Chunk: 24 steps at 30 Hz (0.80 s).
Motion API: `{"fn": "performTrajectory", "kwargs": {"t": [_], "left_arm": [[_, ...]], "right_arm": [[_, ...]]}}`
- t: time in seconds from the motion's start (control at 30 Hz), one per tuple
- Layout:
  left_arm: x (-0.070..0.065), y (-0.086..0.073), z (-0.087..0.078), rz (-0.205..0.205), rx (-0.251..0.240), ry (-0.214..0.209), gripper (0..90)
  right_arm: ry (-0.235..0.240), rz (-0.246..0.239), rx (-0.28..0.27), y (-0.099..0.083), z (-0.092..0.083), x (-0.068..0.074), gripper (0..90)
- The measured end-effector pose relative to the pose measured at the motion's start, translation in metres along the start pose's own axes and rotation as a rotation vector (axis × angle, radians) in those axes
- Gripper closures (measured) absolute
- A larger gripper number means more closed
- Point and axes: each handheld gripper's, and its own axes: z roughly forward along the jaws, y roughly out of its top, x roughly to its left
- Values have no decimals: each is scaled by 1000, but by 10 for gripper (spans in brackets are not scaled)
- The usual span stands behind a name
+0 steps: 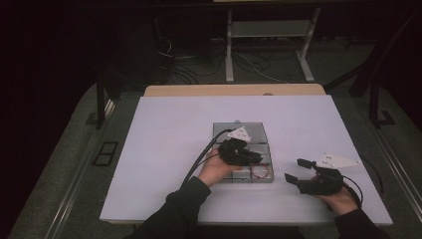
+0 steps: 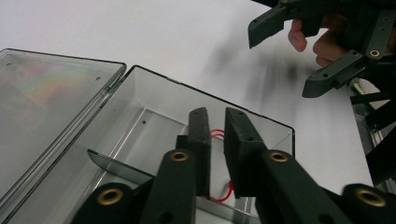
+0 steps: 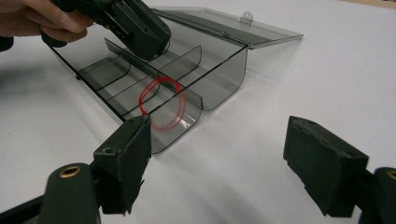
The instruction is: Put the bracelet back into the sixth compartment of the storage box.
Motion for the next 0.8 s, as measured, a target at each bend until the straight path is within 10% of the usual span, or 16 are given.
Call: {"fn": "performTrajectory", "kwargs": {"t": [0.8], "left_arm": [[9, 0, -58, -31, -140, 90, 462]], "right_arm": [[-1, -10, -3, 6, 2, -3, 230]]}}
